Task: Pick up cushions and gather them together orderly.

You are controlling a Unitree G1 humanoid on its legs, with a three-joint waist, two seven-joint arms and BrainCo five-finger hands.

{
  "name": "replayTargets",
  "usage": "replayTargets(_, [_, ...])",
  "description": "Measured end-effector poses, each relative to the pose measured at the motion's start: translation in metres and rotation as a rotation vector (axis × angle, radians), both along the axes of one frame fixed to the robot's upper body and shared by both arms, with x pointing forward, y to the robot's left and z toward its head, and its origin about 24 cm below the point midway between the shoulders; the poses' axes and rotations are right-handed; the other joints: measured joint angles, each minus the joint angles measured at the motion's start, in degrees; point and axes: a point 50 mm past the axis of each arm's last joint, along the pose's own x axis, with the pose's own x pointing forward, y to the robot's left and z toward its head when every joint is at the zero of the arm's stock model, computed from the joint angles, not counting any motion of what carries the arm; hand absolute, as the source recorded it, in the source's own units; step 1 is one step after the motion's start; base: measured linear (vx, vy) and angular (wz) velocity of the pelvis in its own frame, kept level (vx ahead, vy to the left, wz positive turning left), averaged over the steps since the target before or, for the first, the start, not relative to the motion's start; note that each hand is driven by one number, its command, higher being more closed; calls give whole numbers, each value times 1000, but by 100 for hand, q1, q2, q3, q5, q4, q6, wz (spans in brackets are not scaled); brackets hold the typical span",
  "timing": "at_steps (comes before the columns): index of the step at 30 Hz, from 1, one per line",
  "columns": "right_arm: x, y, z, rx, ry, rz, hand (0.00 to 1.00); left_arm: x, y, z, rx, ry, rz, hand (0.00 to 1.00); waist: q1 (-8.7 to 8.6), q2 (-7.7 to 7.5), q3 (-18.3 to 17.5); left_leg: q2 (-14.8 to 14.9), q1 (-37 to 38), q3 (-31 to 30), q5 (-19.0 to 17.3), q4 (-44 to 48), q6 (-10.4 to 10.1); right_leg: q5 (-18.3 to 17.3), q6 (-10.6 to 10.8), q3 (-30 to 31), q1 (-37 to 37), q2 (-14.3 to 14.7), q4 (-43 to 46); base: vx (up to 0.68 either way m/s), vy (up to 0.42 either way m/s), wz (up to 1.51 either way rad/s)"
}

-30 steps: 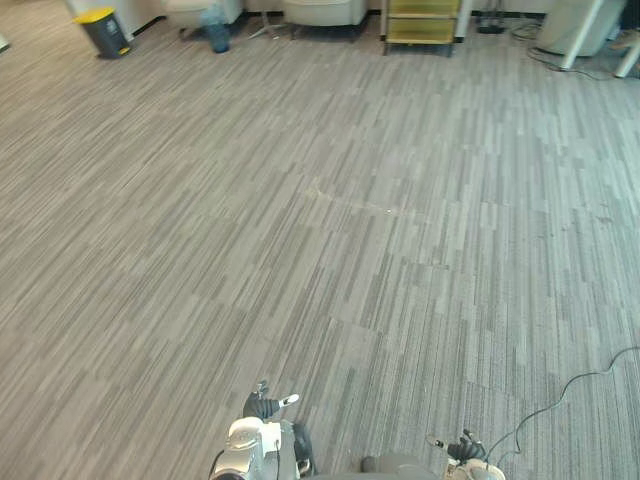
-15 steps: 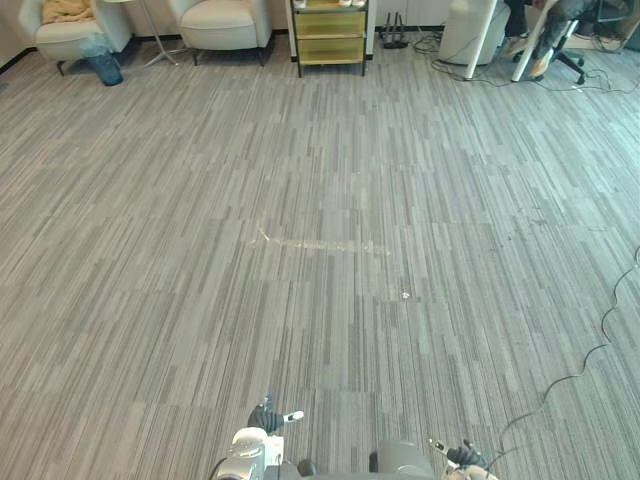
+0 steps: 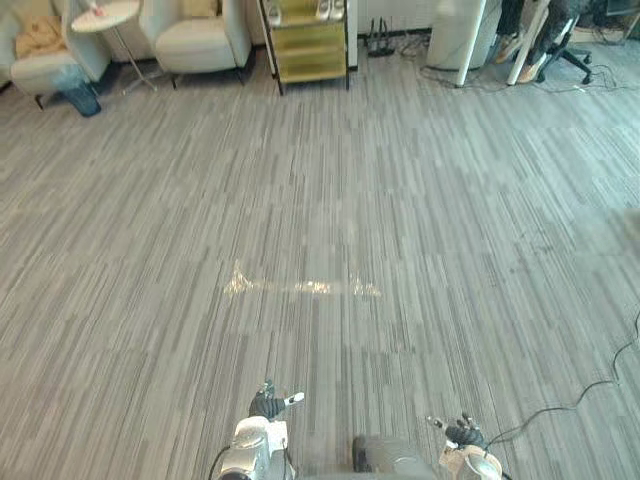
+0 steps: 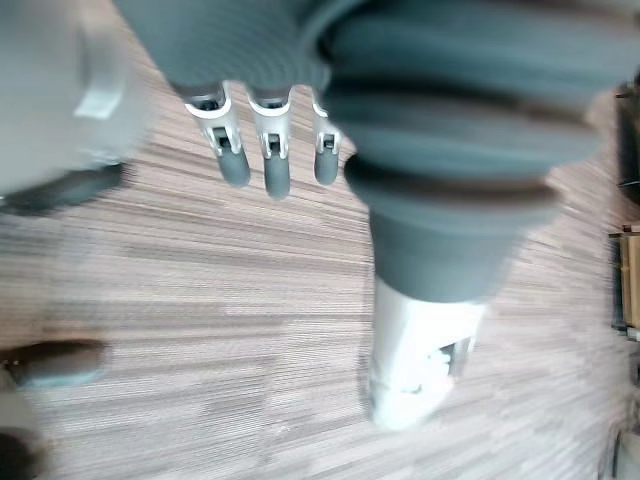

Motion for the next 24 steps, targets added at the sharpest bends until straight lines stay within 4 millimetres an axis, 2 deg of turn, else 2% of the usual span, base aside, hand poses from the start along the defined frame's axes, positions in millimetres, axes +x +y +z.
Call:
replayTargets(2, [-3, -1, -2, 6, 12, -15, 0, -2, 0, -1, 1, 10, -3, 0, 21, 78, -41, -512, -23, -236, 296, -1880, -169, -133, 183, 196, 323, -38, -229, 506, 126, -60])
replayTargets(3, [-6, -2, -3, 5, 29, -17, 0, -4, 0, -3, 0, 20, -6, 0, 21, 157, -89, -624, -75, -378, 475, -2360, -235, -181, 264, 315, 485, 1, -414, 700, 244, -67])
replayTargets(4, [-11, -5, -5, 2, 51, -18, 0, -6, -1, -4, 0, 32, -9, 0, 26, 254, -158, -669, -130, -432, 562, -2573, -151, -238, 360, 397, 699, 30, -600, 642, 258, -64])
replayTargets(5, [-17, -8, -7, -3, 72, -22, 0, -9, -1, -6, 0, 45, -15, 0, 39, 285, -195, -765, -133, -532, 810, -2654, 166, -334, 484, 515, 970, 15, -716, 706, 296, -67])
replayTargets(6, [-27, -9, -10, 0, 105, -29, 0, -11, -3, -8, -6, 57, -17, 0, 57, 237, -333, -963, -102, -645, 1245, -2615, 628, -451, 585, 680, 1032, -89, -554, 735, 269, -35])
replayTargets(7, [-31, -7, -12, 8, 118, -32, 0, -15, -4, -10, -4, 78, -26, 0, -16, 38, -540, -1186, -38, -660, 1117, -2585, 788, -509, 664, 790, 887, -292, -166, 897, 304, -7])
replayTargets(8, [-44, -6, -15, 16, 154, -46, 0, -15, -6, -11, 0, 84, -57, 0, -29, -85, -664, -1376, 64, -662, 904, -2547, 818, -440, 791, 930, 628, -347, 621, 737, 228, 26])
replayTargets(9, [-50, -4, -17, 32, 172, -66, 0, -17, -8, -12, -2, 90, -76, 0, -24, -177, -681, -1491, 237, -690, 778, -2574, 810, -302, 1096, 932, 493, -367, 1191, 697, 218, 35])
replayTargets(10, [-56, 0, -20, 47, 189, -87, 0, -19, -10, -13, 2, 104, -98, 0, -42, -246, -668, -1601, 526, -845, 622, -2629, 845, 44, 1878, 939, 235, -326, 2117, 510, 144, 43])
replayTargets(11, [-58, 3, -21, 54, 194, -88, 0, -19, -11, -13, 4, 105, -116, 0, -95, -245, -666, -1641, 804, -1025, 477, -2697, 843, 151, 2181, 941, -59, -235, 2983, 699, 144, 38])
replayTargets(12, [-56, 3, -20, 50, 186, -71, 0, -21, -14, -14, -5, 111, -130, 0, -96, -188, -622, -1644, 1322, -1154, 413, -2904, 883, -18, 1873, 695, -595, -250, 3963, 550, 77, 21])
replayTargets(13, [-55, 2, -19, 47, 182, -66, 0, -21, -13, -14, -4, 112, -131, 0, -95, -135, -589, -1624, 1502, -1180, 413, -2984, 884, -118, 1674, 558, -742, -281, 4103, 601, 56, 8])
replayTargets(14, [-53, -2, -18, 34, 176, -61, 0, -21, -15, -15, -5, 119, -136, 0, -110, 14, -505, -1525, 1909, -1257, 407, -3184, 894, -316, 1298, 290, -969, -301, 4087, 432, 1, 20])
replayTargets(15, [-53, -7, -17, 18, 179, -54, 0, -20, -12, -15, 5, 119, -141, 0, -141, 149, -499, -1379, 2282, -1307, 406, -3383, 894, -495, 971, -38, -1402, -326, 3648, 419, -29, 24])
replayTargets(17, [-53, -7, -17, 17, 179, -54, 0, -17, -7, -14, 20, 113, -140, 0, -161, 165, -493, -1294, 2463, -1344, 405, -3458, 893, -488, 965, -105, -1787, -333, 3007, 461, -158, 47])
replayTargets(18, [-53, -7, -17, 14, 182, -50, 0, -14, -6, -13, 26, 107, -143, 0, -269, 174, -437, -1123, 2602, -1517, 266, -3478, 718, -167, 1004, -48, -2077, -314, 1850, 422, -199, 69])
replayTargets(19, [-53, -7, -17, 15, 184, -52, 0, -14, -5, -13, 27, 107, -143, 0, -295, 170, -421, -1094, 2630, -1558, 183, -3475, 597, 27, 1016, 3, -2102, -308, 1471, 418, -252, 79])
replayTargets(20, [-55, -5, -18, 19, 189, -54, 0, -15, -4, -13, 31, 110, -143, 0, -320, 85, -382, -1078, 2701, -1586, -2, -3468, 355, 679, 1063, 185, -2125, -361, 646, 345, -210, 50])
replayTargets(21, [-58, -7, -19, 18, 201, -62, 0, -19, -5, -16, 24, 129, -135, 0, -332, 177, -309, -948, 2865, -1650, -249, -3458, 140, 1053, 884, 67, -2136, -265, 870, 427, -257, 30])
replayTargets(22, [-57, -9, -18, 10, 198, -68, 0, -22, -9, -17, 8, 135, -132, 0, -268, 203, -315, -882, 2887, -1628, -237, -3316, 130, 781, 779, 69, -2209, -225, 1160, 428, -268, 17])
replayTargets(24, [-58, -10, -17, 12, 193, -86, 0, -26, -13, -18, -2, 142, -130, 0, -321, 129, -254, -798, 2688, -1621, -236, -2512, 111, 402, 640, -108, -2066, -339, 1500, 433, -336, 37])
